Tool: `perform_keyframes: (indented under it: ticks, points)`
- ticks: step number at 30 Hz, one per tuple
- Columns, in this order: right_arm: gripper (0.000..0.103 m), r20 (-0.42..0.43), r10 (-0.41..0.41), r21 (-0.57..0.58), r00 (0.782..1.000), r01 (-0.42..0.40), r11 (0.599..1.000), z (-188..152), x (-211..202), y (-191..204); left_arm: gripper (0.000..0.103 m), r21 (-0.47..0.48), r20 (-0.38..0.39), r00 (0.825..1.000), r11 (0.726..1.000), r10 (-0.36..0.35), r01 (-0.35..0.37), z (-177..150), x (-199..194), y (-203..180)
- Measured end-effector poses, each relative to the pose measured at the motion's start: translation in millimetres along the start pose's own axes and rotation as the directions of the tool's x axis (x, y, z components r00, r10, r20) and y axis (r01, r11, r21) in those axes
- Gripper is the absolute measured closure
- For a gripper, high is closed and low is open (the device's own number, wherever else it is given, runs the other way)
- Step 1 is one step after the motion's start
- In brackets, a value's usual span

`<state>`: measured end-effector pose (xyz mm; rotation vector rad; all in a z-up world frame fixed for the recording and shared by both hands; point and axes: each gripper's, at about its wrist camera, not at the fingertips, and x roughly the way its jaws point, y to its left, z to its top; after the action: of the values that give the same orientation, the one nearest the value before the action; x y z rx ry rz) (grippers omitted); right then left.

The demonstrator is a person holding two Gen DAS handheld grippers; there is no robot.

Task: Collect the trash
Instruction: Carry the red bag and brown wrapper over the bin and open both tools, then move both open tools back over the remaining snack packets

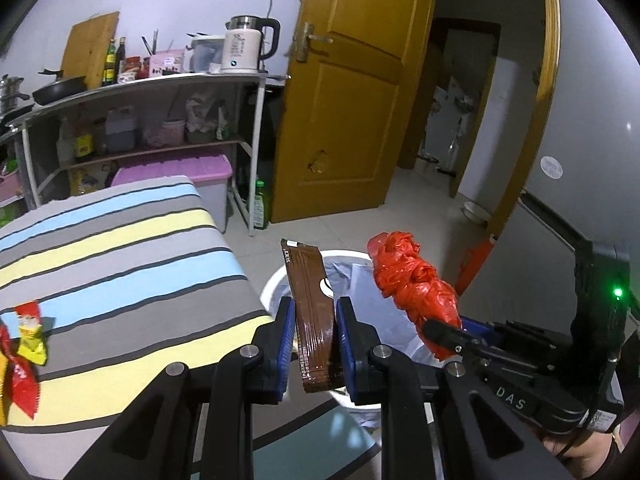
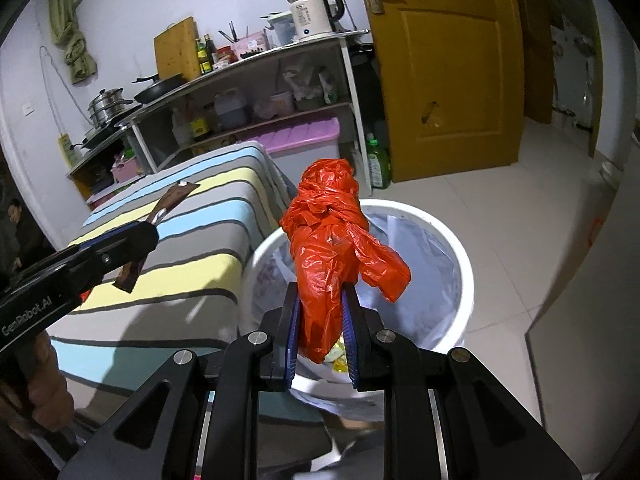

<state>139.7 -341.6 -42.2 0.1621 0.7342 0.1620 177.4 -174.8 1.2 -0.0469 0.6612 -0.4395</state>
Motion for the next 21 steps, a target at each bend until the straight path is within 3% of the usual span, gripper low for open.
perform_keyframes:
  ticks: [14, 18, 21]
  points:
    - [0.08, -0.032, -0.033, 0.034, 0.999, 0.035, 0.999, -2, 17, -20, 0.082, 0.026, -0.075, 0.996, 0.999, -0.045, 0.047, 0, 53, -14]
    - [0.066, -0.033, -0.035, 0.037, 0.999, 0.036, 0.999, -2, 21, -22, 0.08, 0.024, -0.097, 0.994, 0.998, -0.049, 0.052, 0, 66, -13]
    - [0.065, -0.027, -0.032, 0.033, 0.999, 0.033, 0.999, -2, 19, -22, 0.079, 0.016, -0.103, 0.993, 0.998, -0.051, 0.053, -2, 69, -9]
